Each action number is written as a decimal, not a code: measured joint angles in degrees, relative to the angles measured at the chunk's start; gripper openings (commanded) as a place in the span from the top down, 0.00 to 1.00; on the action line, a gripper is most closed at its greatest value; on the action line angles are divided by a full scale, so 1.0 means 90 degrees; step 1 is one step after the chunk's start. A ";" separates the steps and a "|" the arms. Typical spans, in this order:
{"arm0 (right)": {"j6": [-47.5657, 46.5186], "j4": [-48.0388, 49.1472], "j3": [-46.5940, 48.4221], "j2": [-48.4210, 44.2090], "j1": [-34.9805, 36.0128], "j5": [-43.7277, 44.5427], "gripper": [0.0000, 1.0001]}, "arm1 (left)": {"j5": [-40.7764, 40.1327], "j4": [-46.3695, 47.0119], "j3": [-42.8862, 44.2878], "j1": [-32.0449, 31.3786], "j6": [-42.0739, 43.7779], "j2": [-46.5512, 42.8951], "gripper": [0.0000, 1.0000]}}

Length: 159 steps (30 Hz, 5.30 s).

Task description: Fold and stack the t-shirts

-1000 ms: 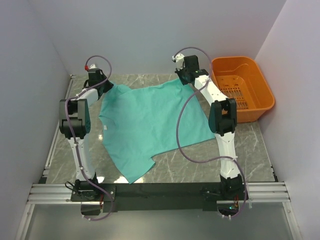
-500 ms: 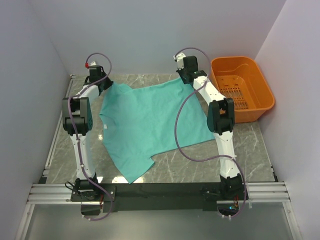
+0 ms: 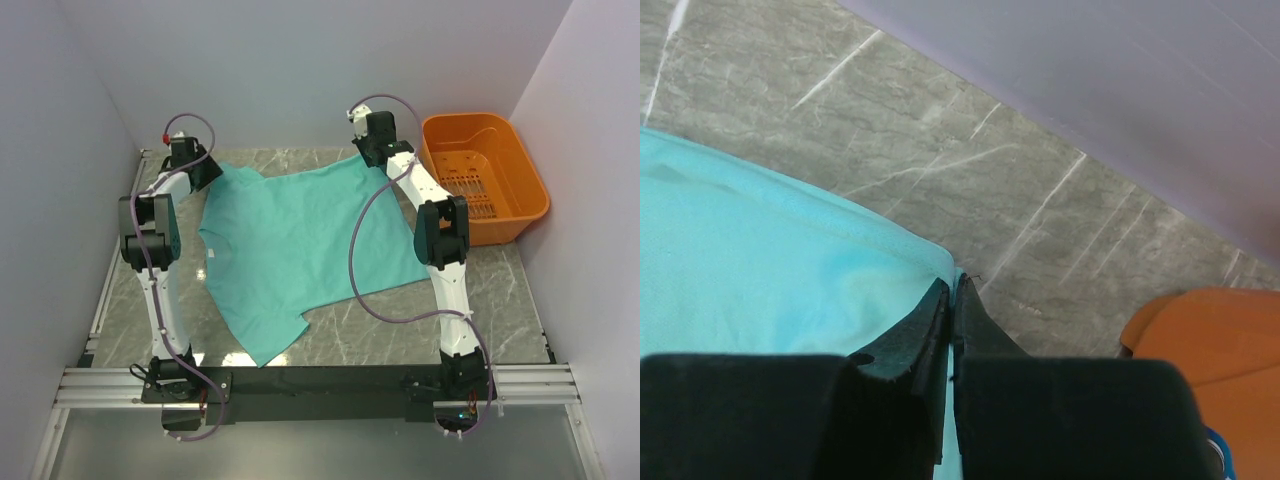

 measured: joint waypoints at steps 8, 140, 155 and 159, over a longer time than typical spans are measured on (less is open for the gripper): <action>0.0022 0.0000 0.0000 0.0000 0.0000 -0.0119 1.00 | 0.0100 -0.0503 0.0833 0.0107 -0.0002 0.0369 0.37; -0.1392 0.0532 -0.3206 -0.1977 -0.0918 -0.2217 0.98 | 0.4898 0.4469 -0.5442 0.0097 0.5459 -0.4357 0.99; -0.1411 0.0721 -0.3504 -0.1984 -0.0918 -0.2125 0.94 | 0.4860 0.4439 -0.5617 0.0097 0.5484 -0.4384 0.99; -0.1404 0.0750 -0.3541 -0.1989 -0.0918 -0.2093 0.93 | 0.4864 0.4388 -0.5622 0.0097 0.5506 -0.4391 0.99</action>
